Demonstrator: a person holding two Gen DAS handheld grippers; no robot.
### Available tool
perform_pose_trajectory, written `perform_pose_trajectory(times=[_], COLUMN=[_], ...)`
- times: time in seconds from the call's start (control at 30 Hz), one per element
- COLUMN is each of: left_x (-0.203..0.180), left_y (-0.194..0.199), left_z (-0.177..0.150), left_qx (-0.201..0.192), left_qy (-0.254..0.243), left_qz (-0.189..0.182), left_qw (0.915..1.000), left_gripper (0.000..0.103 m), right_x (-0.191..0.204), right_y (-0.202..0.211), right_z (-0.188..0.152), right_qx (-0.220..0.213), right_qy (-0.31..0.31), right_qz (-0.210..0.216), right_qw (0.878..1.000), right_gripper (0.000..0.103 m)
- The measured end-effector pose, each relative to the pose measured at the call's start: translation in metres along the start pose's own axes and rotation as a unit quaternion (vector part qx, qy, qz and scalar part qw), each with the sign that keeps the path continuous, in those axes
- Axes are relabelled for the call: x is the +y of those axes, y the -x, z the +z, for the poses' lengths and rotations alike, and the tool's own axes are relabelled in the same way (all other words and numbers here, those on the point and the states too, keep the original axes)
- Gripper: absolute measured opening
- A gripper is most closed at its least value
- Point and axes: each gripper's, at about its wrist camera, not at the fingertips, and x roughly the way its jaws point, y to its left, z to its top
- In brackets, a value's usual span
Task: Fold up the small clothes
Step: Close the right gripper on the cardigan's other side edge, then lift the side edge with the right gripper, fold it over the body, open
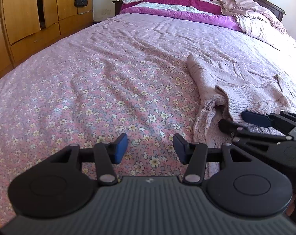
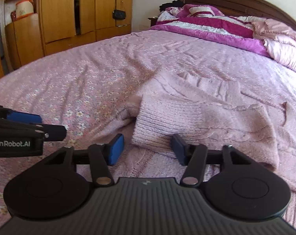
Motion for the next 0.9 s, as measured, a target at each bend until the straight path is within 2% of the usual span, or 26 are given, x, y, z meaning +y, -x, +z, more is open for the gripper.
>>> perform_pose_trajectory(times=[0.13, 0.2, 0.3, 0.43, 0.7, 0.9], left_x=[0.001, 0.0, 0.0, -0.002, -0.014, -0.027], left_y=[0.001, 0.003, 0.007, 0.011, 0.019, 0.022], left_z=[0.0, 0.001, 0.001, 0.003, 0.013, 0.025], left_qx=[-0.002, -0.004, -0.007, -0.012, -0.026, -0.047], left_qy=[0.006, 0.008, 0.01, 0.014, 0.009, -0.001], left_qz=[-0.004, -0.006, -0.013, -0.025, -0.05, -0.069], left_qw=[1.0, 0.9999, 0.9998, 0.9995, 0.9984, 0.9965], left_gripper=[0.054, 0.054, 0.054, 0.054, 0.054, 0.054], right_x=[-0.007, -0.007, -0.01, -0.025, -0.058, -0.109], right_y=[0.002, 0.005, 0.012, 0.023, 0.061, 0.09], right_z=[0.001, 0.002, 0.005, 0.008, 0.016, 0.023], right_qx=[-0.005, -0.009, -0.021, -0.033, -0.078, -0.101], right_qy=[-0.024, -0.029, -0.048, -0.091, -0.15, -0.241], right_qz=[-0.006, -0.003, 0.004, 0.021, 0.016, 0.036], right_qw=[1.0, 1.0, 0.999, 0.995, 0.985, 0.965], right_gripper=[0.035, 0.025, 0.016, 0.012, 0.011, 0.011])
